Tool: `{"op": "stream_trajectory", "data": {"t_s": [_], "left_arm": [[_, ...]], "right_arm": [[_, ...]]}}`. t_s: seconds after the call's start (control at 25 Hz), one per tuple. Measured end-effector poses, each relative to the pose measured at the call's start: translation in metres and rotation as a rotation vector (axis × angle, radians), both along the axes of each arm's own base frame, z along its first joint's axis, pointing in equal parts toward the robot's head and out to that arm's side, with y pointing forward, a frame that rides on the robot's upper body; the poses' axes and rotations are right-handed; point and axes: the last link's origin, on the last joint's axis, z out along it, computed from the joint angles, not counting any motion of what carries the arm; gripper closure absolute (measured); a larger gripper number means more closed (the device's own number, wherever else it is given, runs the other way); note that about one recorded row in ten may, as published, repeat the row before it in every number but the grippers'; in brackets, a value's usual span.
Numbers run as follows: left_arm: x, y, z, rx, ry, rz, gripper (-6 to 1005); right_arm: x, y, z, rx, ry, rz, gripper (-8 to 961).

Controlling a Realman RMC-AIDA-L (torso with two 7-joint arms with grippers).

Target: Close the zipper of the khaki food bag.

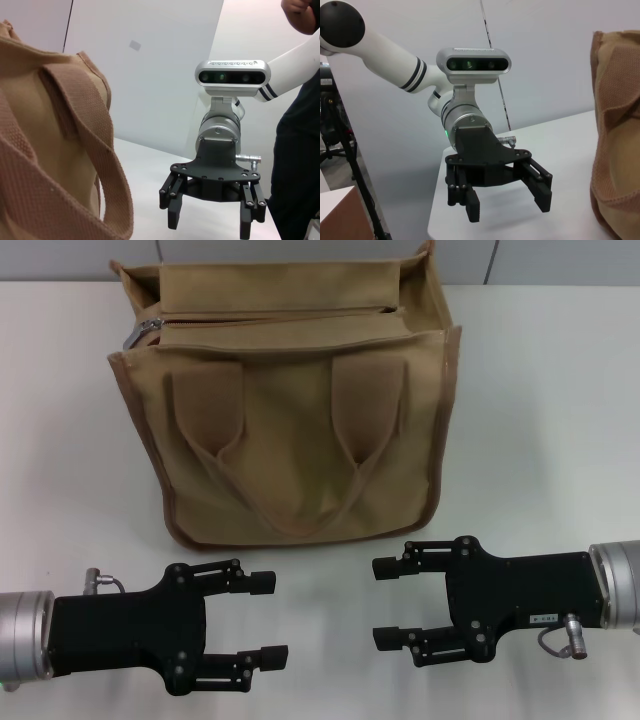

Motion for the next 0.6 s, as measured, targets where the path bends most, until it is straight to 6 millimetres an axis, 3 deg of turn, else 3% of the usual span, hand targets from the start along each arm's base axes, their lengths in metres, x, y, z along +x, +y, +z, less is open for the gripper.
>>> {"op": "stream_trajectory", "data": {"t_s": [0.6], "left_arm": [[0.0034,-0.0017,0.002,-0.006,-0.028,-0.011,222]], "right_arm": [[0.0005,-0.0005,-0.0001,-0.001,-0.001,-0.001,220]]}}
